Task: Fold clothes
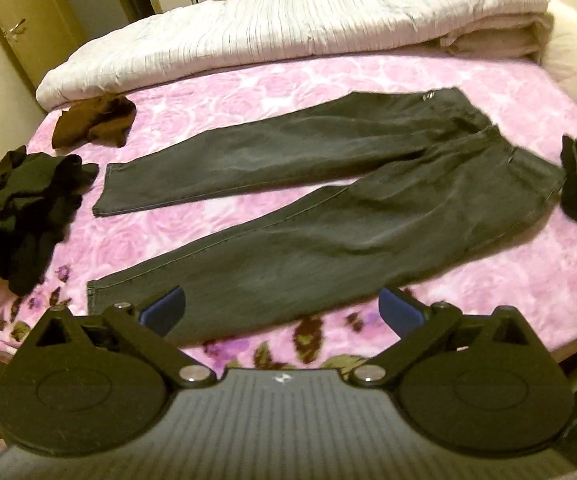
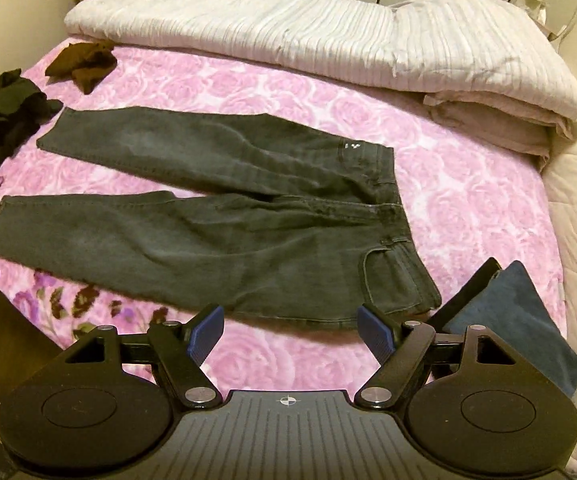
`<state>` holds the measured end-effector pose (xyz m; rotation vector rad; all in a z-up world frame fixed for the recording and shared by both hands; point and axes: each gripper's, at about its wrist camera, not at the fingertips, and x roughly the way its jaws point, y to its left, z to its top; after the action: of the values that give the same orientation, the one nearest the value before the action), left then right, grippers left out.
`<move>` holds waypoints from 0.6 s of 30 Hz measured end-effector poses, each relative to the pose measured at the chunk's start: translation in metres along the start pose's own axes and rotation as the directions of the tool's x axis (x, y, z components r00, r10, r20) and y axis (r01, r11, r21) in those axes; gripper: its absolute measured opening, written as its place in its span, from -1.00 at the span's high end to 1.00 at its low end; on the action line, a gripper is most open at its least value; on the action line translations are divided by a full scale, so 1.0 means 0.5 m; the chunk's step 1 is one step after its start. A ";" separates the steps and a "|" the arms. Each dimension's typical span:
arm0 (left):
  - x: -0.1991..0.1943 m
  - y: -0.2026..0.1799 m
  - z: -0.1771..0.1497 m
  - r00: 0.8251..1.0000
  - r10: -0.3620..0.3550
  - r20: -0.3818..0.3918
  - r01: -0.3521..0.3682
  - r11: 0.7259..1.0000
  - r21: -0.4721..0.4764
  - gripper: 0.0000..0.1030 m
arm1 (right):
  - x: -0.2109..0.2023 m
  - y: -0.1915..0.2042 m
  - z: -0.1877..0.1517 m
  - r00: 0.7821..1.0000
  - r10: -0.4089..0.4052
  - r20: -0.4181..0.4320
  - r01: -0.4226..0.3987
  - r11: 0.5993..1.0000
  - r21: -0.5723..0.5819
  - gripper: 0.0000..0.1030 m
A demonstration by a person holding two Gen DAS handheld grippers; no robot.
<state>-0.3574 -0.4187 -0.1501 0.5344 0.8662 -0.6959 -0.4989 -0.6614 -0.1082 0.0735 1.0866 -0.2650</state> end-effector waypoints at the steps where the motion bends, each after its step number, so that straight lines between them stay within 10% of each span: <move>1: -0.002 -0.003 0.003 1.000 -0.004 0.006 0.004 1.000 -0.002 -0.97 | -0.003 -0.004 -0.002 1.000 0.000 0.003 0.000 1.000 0.001 -0.49; 18: 0.004 -0.019 0.040 1.000 0.005 -0.023 -0.006 1.000 -0.013 -0.95 | 0.010 -0.016 0.003 1.000 0.028 -0.007 -0.028 1.000 -0.006 -0.49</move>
<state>-0.3535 -0.4394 -0.1421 0.5343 0.8899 -0.6799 -0.4974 -0.6702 -0.1116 0.0843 1.0922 -0.2360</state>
